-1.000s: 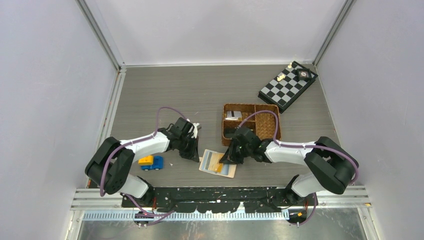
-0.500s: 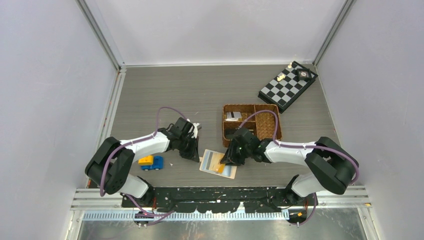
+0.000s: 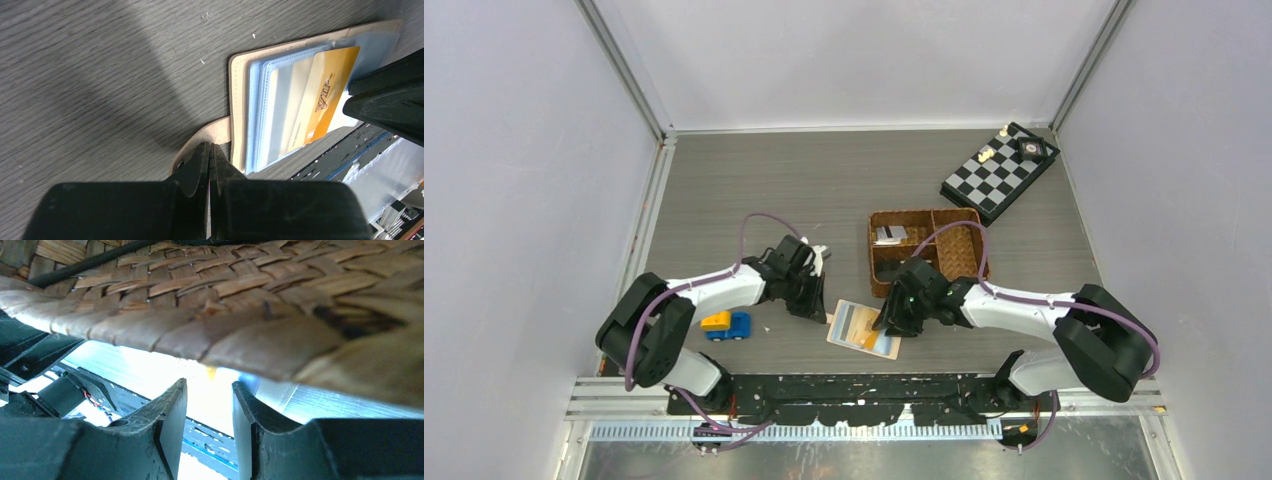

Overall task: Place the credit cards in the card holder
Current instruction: Insert the credit card into the card holder.

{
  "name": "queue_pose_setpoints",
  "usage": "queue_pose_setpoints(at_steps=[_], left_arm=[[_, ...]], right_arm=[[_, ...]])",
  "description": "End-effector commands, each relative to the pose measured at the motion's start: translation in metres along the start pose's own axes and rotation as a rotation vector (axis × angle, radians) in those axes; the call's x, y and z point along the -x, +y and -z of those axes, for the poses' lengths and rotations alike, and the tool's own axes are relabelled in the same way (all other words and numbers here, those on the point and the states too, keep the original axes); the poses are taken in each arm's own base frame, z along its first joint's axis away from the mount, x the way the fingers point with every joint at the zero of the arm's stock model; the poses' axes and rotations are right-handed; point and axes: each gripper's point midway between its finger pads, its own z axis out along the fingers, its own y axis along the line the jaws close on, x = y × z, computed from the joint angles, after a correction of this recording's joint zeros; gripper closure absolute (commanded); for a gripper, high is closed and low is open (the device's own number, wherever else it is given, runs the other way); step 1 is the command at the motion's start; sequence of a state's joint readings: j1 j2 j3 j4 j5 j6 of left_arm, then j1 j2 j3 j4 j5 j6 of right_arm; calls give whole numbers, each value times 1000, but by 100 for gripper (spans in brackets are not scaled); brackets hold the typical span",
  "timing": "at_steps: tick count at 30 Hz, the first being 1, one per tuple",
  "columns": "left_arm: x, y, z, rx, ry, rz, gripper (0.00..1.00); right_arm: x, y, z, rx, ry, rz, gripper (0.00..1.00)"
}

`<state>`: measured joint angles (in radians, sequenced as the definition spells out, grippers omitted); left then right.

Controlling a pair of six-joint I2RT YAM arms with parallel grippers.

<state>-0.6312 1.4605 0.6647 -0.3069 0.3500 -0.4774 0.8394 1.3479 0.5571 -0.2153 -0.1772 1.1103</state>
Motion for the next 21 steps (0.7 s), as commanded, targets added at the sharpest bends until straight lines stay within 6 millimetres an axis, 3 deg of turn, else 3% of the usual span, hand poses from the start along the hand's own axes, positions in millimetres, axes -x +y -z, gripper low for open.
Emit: queue_pose_setpoints(at_steps=[1,11,21], left_arm=[[1,7,-4,25,-8,-34,100],[0,5,-4,8,-3,-42,100],[0,2,-4,-7,-1,-47,100]], right_arm=[[-2,-25,-4,-118,-13,3,58],[4,-3,-18,-97,-25,94,70],[2,1,-27,-139,-15,133,71]])
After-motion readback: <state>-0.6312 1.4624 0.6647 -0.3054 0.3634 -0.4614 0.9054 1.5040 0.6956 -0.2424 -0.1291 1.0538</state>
